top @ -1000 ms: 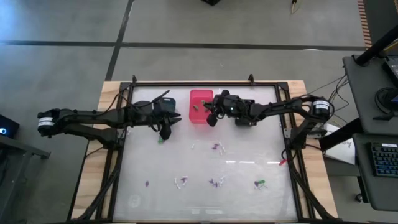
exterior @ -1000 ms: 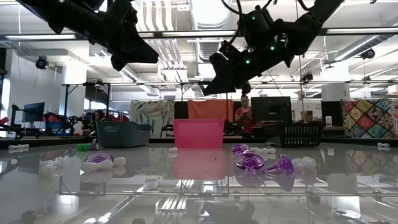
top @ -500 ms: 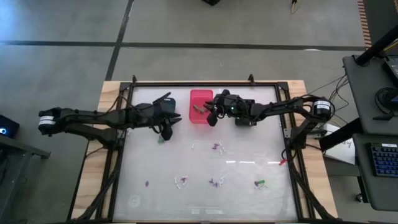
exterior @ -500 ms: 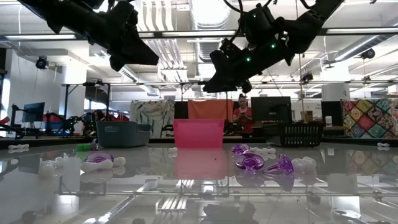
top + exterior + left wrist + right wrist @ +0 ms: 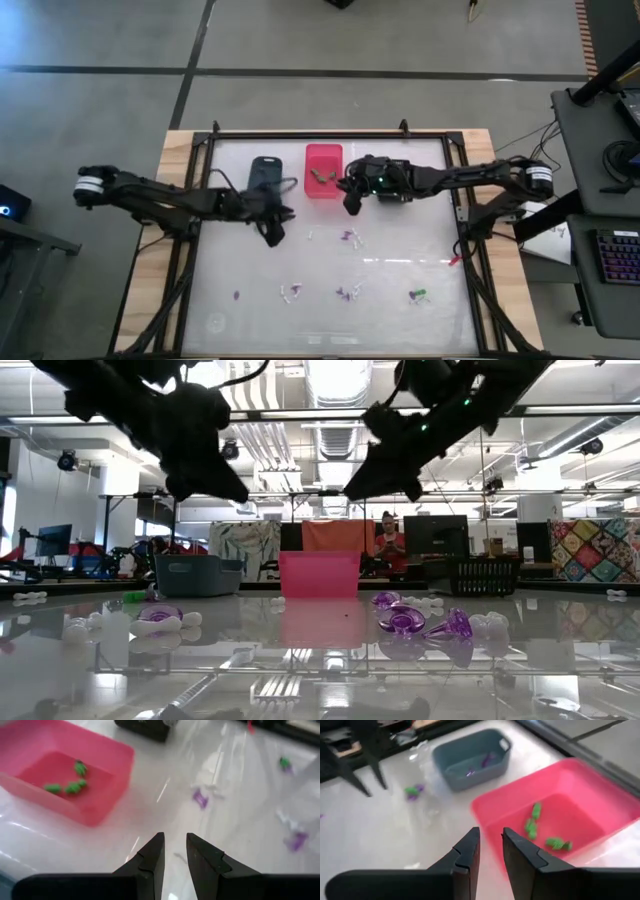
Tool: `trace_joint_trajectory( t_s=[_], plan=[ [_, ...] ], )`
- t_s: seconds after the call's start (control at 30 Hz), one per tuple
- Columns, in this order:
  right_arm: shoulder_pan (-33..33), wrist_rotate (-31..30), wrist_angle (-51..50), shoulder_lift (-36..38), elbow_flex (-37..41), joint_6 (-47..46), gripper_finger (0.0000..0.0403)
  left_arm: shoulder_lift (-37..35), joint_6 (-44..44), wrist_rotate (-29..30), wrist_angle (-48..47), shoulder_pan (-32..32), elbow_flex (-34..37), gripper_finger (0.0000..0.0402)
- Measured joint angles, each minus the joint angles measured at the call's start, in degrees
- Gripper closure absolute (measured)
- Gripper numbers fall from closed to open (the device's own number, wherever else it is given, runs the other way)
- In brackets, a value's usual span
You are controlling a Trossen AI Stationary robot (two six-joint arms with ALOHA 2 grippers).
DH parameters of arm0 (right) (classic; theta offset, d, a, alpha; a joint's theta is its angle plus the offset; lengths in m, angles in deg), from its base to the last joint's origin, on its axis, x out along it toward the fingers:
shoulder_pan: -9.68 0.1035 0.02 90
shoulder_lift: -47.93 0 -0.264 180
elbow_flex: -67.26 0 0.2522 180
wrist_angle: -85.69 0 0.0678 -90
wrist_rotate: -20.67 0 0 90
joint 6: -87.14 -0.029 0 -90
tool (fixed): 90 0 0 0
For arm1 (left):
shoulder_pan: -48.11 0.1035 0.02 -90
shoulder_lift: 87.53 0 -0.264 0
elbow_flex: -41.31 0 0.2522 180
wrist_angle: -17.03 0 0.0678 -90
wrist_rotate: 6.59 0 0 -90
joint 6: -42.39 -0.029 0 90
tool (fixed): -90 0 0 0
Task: Sort Halloween decoration
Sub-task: Put the white bone toy into the black bin
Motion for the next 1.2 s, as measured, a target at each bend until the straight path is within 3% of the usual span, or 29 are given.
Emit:
trace_joint_trajectory(
  t_s=[0.13,0.3,0.5,0.67,1.0,1.2],
  plan=[
    [2.88,-0.19,-4.86,3.07,0.00,-0.19,0.0330,3.94,-4.11,7.91,0.45,-6.59,0.02,0.0339],
    [6.50,-0.66,-8.76,6.11,0.00,-1.82,0.0330,8.90,-1.30,17.52,1.01,-11.32,0.02,0.0338],
    [10.11,-0.92,-12.86,6.84,0.00,-4.25,0.0330,16.06,3.50,18.12,8.83,-12.56,0.00,0.0336],
    [12.09,-4.64,-14.76,5.75,0.02,-5.30,0.0330,21.49,3.33,18.12,15.23,-12.73,-1.10,0.0335],
    [12.28,-5.35,-15.13,4.87,0.02,-5.28,0.0330,31.18,2.12,18.12,15.83,-12.68,-6.37,0.0332],
    [12.28,-5.34,-15.17,4.63,0.02,-5.28,0.0330,34.95,2.19,19.74,15.53,-12.68,-8.09,0.0294]
  ],
)
